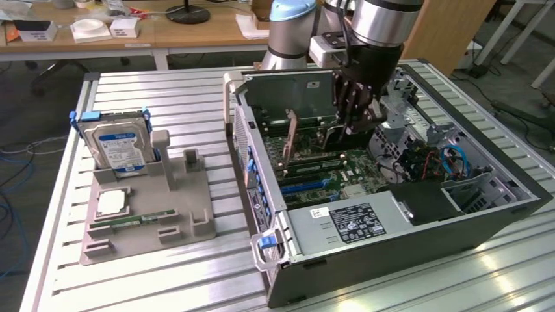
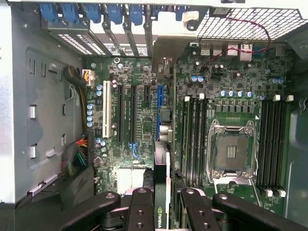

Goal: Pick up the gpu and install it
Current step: 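Insert the gpu into the slot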

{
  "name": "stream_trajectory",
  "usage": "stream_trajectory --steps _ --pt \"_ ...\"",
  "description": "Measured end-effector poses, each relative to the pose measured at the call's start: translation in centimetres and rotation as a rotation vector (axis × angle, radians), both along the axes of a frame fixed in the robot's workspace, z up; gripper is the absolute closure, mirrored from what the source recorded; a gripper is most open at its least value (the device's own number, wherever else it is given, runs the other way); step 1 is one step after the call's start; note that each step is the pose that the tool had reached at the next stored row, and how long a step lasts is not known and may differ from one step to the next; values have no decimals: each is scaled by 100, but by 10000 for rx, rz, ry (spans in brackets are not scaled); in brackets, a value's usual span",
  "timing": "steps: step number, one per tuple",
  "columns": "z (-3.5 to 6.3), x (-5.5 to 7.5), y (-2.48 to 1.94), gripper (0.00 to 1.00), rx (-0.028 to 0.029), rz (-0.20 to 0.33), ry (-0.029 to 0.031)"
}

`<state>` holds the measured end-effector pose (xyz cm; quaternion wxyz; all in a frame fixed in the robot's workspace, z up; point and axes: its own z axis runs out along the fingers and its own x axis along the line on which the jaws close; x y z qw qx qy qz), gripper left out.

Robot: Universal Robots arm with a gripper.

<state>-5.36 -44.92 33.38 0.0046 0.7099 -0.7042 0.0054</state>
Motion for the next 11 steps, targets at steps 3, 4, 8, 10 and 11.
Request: stream_trajectory --steps 3,4,8,10,11 --pt "-11 0 0 74 -8 0 -1" --pt "-15 -4 0 74 -12 -2 -1" --pt "-36 -41 0 74 -27 0 -1" --pt "-48 -81 0 74 -31 1 0" --pt "-55 -98 0 74 -31 -1 -1"
